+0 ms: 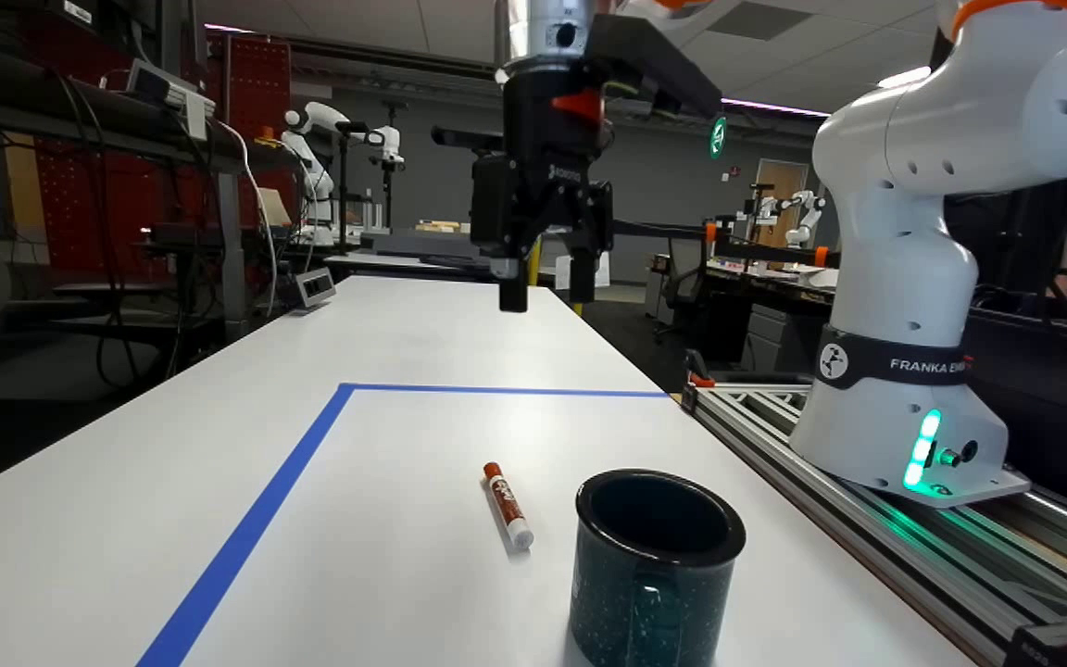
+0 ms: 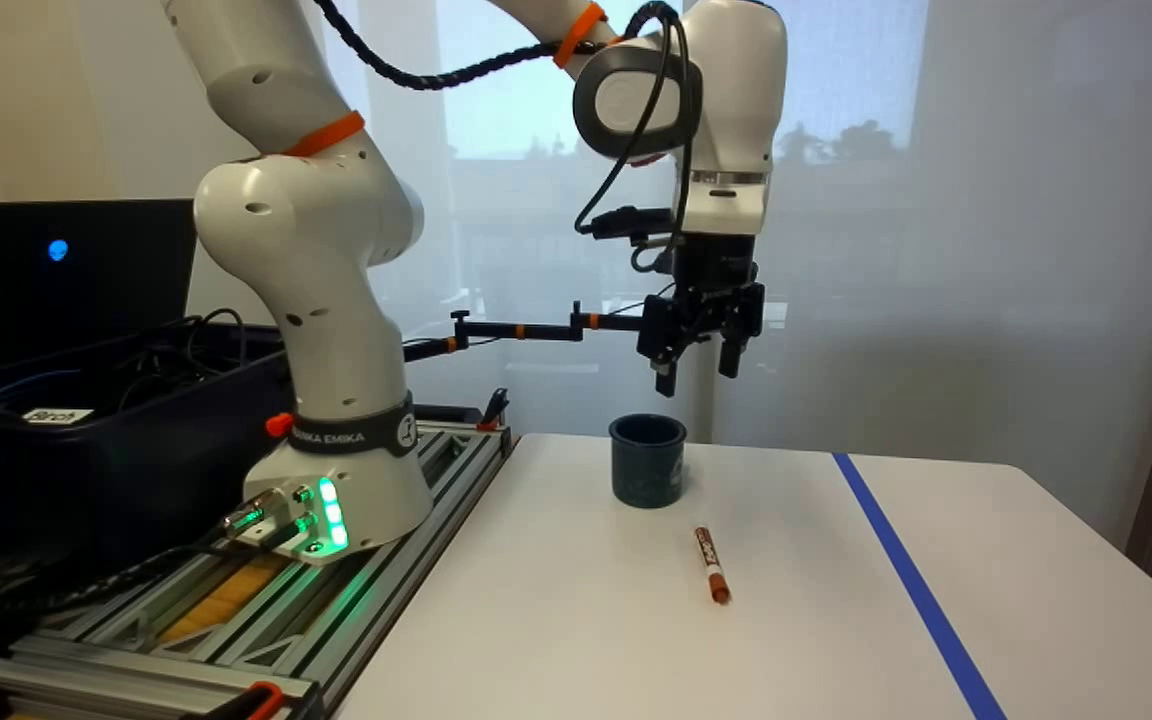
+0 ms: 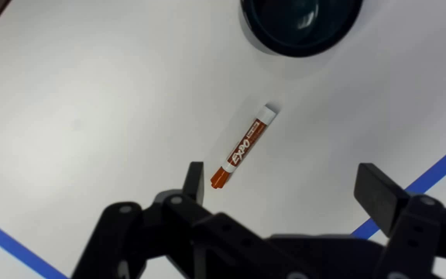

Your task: Remove the marker from the cup

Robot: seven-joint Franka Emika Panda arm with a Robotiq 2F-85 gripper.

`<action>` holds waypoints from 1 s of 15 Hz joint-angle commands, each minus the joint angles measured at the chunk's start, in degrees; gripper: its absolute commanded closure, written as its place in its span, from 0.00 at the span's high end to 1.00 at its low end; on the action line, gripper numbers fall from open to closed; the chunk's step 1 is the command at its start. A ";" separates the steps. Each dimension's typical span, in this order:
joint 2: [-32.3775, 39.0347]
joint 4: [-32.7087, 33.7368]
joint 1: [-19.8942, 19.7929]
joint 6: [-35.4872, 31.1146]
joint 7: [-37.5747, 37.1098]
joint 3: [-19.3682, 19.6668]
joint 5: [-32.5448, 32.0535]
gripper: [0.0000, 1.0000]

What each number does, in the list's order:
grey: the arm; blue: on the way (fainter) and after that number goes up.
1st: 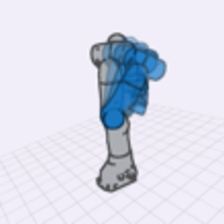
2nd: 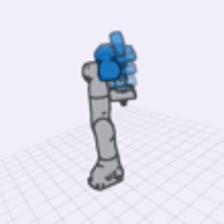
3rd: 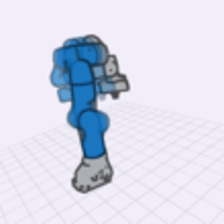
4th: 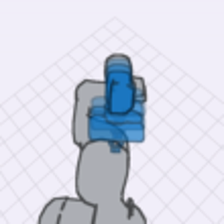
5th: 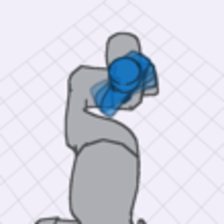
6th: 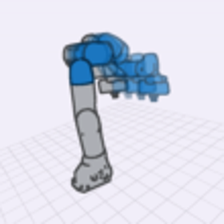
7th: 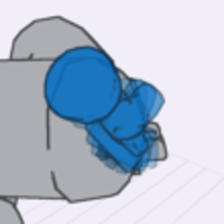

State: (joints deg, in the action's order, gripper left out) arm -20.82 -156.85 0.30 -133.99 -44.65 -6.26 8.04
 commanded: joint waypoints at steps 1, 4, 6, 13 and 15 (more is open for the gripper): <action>-8.33 -0.30 0.11 7.21 0.90 -3.03 -5.27 1.00; -6.71 -0.41 -0.15 5.29 0.61 -3.20 -2.97 1.00; -6.44 -0.55 -0.26 5.27 0.60 -3.12 -2.98 1.00; -5.47 -0.55 -0.30 5.22 0.59 -2.96 -3.00 1.00; -5.46 -0.55 -0.30 5.21 0.58 -2.96 -3.00 1.00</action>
State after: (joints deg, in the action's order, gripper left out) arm -26.24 -157.45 0.25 -128.89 -44.21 -8.98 4.90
